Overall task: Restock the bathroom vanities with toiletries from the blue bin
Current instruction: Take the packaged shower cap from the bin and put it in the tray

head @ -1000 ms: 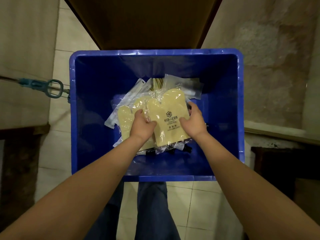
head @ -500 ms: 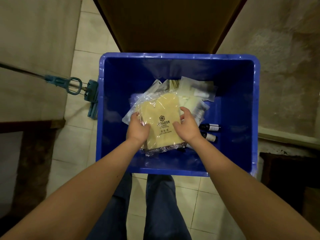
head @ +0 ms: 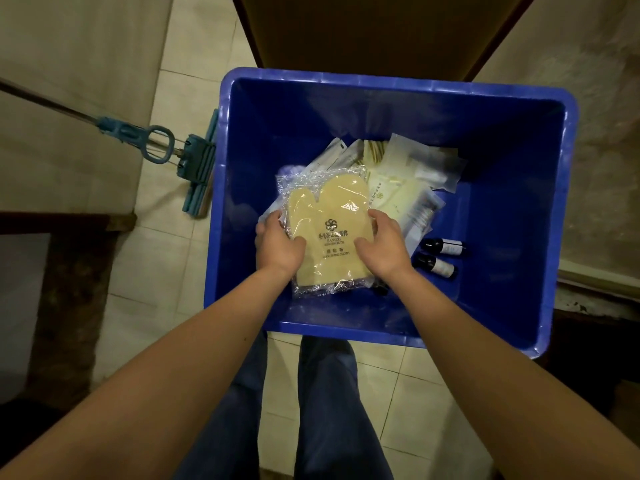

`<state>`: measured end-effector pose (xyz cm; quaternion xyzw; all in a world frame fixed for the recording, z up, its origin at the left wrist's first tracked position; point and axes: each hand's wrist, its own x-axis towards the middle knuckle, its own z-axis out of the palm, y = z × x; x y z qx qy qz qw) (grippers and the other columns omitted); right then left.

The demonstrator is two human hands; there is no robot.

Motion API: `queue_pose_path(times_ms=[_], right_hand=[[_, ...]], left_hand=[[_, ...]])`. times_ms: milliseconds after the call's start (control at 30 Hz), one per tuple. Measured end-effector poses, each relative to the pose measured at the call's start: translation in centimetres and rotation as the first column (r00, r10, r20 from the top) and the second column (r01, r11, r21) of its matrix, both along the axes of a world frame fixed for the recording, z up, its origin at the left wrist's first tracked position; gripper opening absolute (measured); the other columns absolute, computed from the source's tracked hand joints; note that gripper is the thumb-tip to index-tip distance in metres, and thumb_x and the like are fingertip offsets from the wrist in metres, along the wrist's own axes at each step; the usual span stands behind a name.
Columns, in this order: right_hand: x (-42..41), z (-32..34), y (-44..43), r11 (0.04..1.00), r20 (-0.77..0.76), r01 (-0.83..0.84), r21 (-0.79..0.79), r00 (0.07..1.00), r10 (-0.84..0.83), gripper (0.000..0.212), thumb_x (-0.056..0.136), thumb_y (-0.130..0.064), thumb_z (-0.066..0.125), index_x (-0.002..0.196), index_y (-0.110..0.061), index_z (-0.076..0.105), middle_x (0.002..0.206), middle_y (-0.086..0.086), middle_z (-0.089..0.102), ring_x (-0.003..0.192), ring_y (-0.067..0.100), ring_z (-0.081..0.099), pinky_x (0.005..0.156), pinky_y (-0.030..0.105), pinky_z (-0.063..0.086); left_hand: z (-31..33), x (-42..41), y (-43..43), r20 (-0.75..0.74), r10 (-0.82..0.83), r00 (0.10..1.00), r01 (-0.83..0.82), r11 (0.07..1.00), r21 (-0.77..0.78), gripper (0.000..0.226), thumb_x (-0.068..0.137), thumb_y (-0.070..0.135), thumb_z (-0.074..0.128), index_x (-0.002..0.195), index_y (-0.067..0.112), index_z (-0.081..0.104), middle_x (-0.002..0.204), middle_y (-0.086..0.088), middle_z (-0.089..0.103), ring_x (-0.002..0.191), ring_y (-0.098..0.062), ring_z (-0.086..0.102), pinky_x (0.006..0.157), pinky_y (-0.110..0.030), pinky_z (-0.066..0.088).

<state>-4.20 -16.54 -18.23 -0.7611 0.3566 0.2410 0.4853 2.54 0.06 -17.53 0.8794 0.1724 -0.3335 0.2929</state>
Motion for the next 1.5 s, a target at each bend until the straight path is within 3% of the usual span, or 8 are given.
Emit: queue_pose_path(times_ms=[233,467,600,733,1033,1200,1367,1500], right_hand=[[-0.1,-0.4,0.3,0.999,0.009,0.038,0.025,0.999,-0.038,0.067,0.089,-0.012,0.057,0.150,-0.017,0.029,0.147,0.007,0.032,0.125,0.021,0.044,0.095,0.023,0.034],[0.2,-0.4,-0.1,0.992,0.032,0.054,0.110,0.998,-0.058,0.069,0.088,-0.008,0.055,0.148,-0.034,0.032,0.143,0.002,0.039,0.089,0.005,0.048,0.064,0.009,0.039],[0.0,0.2,-0.2,0.974,0.036,0.091,0.205,0.994,-0.100,0.071,0.088,-0.005,0.056,0.150,-0.032,0.033,0.151,-0.002,0.039,0.112,0.008,0.048,0.074,0.008,0.042],[-0.3,1.6,-0.4,0.955,0.054,0.157,0.252,0.983,-0.176,0.072,0.086,-0.001,0.058,0.150,-0.026,0.034,0.150,-0.002,0.041,0.133,0.017,0.044,0.105,0.031,0.044],[-2.2,7.5,-0.9,0.930,0.159,0.248,0.270,0.942,-0.297,0.076,0.085,0.002,0.064,0.149,-0.025,0.036,0.146,-0.003,0.044,0.102,-0.001,0.059,0.067,0.009,0.049],[-4.6,12.2,-0.2,0.921,0.198,0.313,0.233,0.912,-0.360,0.078,0.085,0.000,0.067,0.150,-0.027,0.032,0.147,0.002,0.044,0.122,0.020,0.054,0.088,0.031,0.055],[-7.9,17.2,1.6,0.905,0.217,0.376,0.199,0.883,-0.415,0.083,0.085,-0.006,0.070,0.152,-0.027,0.025,0.145,0.000,0.041,0.119,0.014,0.048,0.068,0.015,0.047],[-11.0,21.0,3.7,0.862,0.244,0.477,0.174,0.827,-0.507,0.086,0.083,-0.008,0.071,0.152,-0.031,0.024,0.144,-0.001,0.039,0.116,0.014,0.051,0.077,0.021,0.048]], left_hand=[[-0.6,-0.5,0.1,-0.093,0.064,0.994,-0.070,0.996,-0.059,0.074,0.088,0.014,0.063,0.149,0.015,0.023,0.145,-0.010,0.031,0.118,-0.030,0.051,0.087,-0.031,0.043],[-0.3,-0.7,0.4,-0.066,0.112,0.991,-0.123,0.975,-0.186,0.091,0.086,0.001,0.062,0.154,0.024,0.006,0.142,0.001,0.042,0.120,-0.020,0.051,0.094,-0.032,0.046],[0.7,-0.6,0.5,-0.028,0.025,0.999,-0.033,0.943,-0.331,0.098,0.085,-0.008,0.059,0.153,0.039,0.006,0.138,0.007,0.037,0.110,-0.007,0.054,0.081,-0.021,0.051],[2.4,-0.4,0.3,-0.035,-0.055,0.998,0.038,0.930,-0.364,0.091,0.086,-0.008,0.059,0.153,0.036,0.015,0.149,-0.004,0.033,0.122,-0.020,0.051,0.098,-0.040,0.051],[7.9,-1.1,0.1,0.086,-0.228,0.970,0.244,0.904,-0.352,0.082,0.083,0.002,0.068,0.147,0.039,0.032,0.137,0.001,0.032,0.109,-0.014,0.051,0.085,-0.022,0.050],[12.2,-1.3,0.0,0.149,-0.311,0.939,0.344,0.858,-0.381,0.078,0.080,0.007,0.073,0.142,0.039,0.038,0.128,0.007,0.033,0.116,-0.017,0.051,0.083,-0.021,0.050],[16.9,-1.4,0.2,0.199,-0.446,0.872,0.488,0.769,-0.412,0.079,0.077,0.009,0.076,0.141,0.035,0.038,0.126,0.007,0.031,0.120,-0.019,0.046,0.095,-0.031,0.048],[20.1,-2.3,0.9,0.241,-0.563,0.791,0.608,0.678,-0.413,0.076,0.078,0.012,0.077,0.139,0.036,0.040,0.131,0.005,0.033,0.119,-0.018,0.046,0.094,-0.032,0.050]])
